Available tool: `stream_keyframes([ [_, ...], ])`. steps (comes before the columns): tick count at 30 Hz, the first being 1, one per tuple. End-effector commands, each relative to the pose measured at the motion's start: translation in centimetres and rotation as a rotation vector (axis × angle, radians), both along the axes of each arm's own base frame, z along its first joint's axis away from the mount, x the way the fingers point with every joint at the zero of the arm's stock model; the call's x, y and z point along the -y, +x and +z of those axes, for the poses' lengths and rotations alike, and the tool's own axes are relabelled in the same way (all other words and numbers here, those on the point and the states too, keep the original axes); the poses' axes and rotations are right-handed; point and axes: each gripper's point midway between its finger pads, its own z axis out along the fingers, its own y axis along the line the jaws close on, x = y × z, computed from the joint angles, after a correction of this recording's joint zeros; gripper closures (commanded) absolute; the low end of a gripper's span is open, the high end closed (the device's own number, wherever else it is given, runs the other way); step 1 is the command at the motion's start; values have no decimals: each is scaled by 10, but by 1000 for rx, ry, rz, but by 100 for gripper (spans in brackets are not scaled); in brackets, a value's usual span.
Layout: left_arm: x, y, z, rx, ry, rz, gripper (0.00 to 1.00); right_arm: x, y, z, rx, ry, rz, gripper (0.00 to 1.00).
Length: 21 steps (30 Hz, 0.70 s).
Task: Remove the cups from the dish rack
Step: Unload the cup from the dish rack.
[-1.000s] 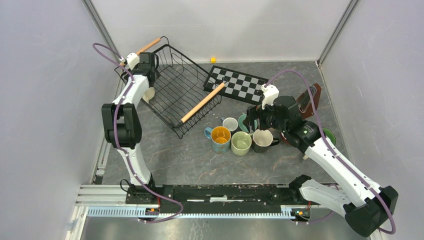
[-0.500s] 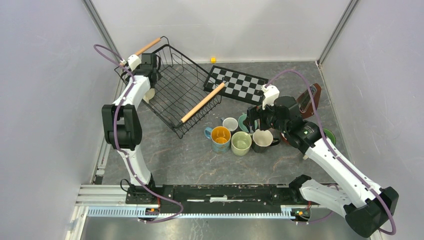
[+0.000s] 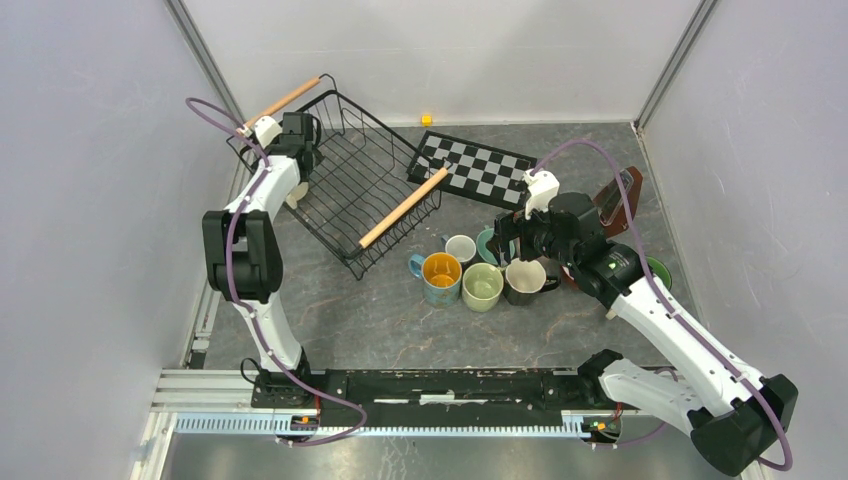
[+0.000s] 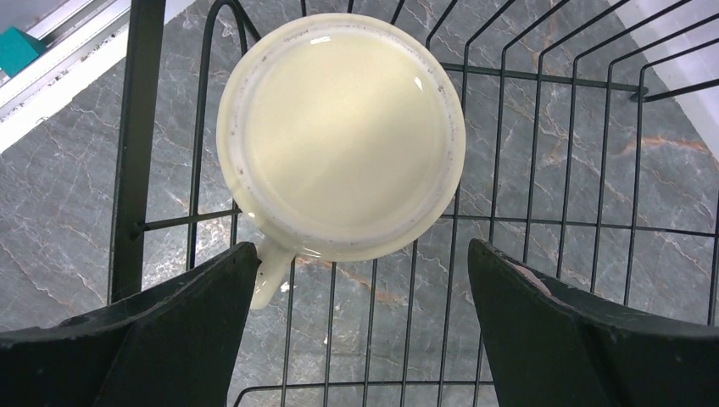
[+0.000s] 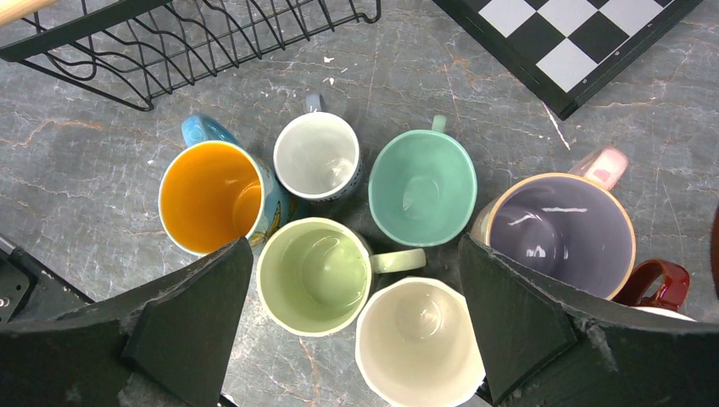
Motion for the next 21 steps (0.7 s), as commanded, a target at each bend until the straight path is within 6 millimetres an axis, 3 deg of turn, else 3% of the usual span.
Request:
stream_keyframes([
  [1,-18,-18,-11,-30,-7,99,0,-2,1,8,35,12,9,2],
  [10,-11,-11,-17,-31,-51,94,0,-2,1,5,30,12,10,2],
  [21,18,-5,-28,-44,-60,54,4,-1,1,6,36,14,6,2],
])
